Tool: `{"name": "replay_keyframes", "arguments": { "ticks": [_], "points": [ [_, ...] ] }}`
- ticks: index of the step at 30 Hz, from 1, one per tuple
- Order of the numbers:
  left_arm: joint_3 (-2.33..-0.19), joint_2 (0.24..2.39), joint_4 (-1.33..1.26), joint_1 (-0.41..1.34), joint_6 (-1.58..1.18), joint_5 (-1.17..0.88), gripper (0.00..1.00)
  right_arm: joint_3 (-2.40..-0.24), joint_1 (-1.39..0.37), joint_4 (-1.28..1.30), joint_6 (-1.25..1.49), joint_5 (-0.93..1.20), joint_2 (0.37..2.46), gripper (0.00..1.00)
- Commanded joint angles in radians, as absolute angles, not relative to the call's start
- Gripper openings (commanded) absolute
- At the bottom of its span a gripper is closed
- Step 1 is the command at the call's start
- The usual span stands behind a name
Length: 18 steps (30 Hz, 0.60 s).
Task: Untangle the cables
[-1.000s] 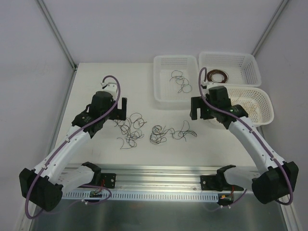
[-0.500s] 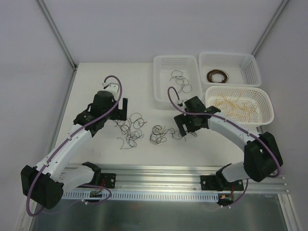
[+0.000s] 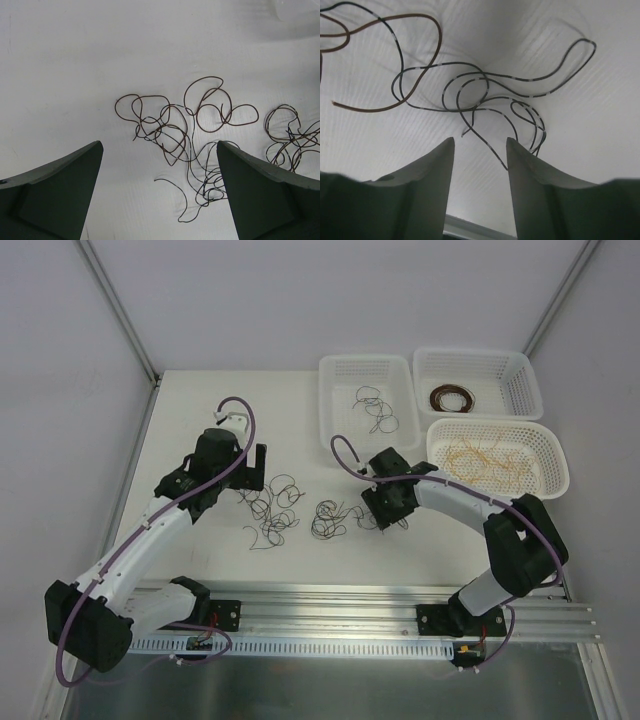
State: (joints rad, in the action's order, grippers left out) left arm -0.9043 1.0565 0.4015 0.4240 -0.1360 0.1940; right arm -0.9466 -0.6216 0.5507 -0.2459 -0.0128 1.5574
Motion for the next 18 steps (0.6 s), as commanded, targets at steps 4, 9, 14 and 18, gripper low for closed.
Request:
{"name": "replay_keyframes", "arguments": {
  "ticks": [4, 9, 14, 18],
  "points": [
    [-0.910, 1.062, 0.393, 0.419, -0.110, 0.187, 0.99, -0.953, -0.627, 0.592, -0.252, 0.025, 1.505, 0.32],
    [-0.908, 1.066, 0.394, 0.420, -0.112, 0.186, 0.99, -0.977, -0.627, 0.633, -0.253, 0.011, 1.430, 0.08],
    [-0.910, 1.071, 0.393, 0.420, -0.110, 0.181, 0.99, -1.048, -0.629, 0.715, -0.267, -0.030, 1.322, 0.01],
    [-0.910, 1.072, 0.394, 0.420, -0.110, 0.179, 0.99, -1.138, -0.627, 0.796, -0.279, -0.054, 1.226, 0.01]
  ]
}}
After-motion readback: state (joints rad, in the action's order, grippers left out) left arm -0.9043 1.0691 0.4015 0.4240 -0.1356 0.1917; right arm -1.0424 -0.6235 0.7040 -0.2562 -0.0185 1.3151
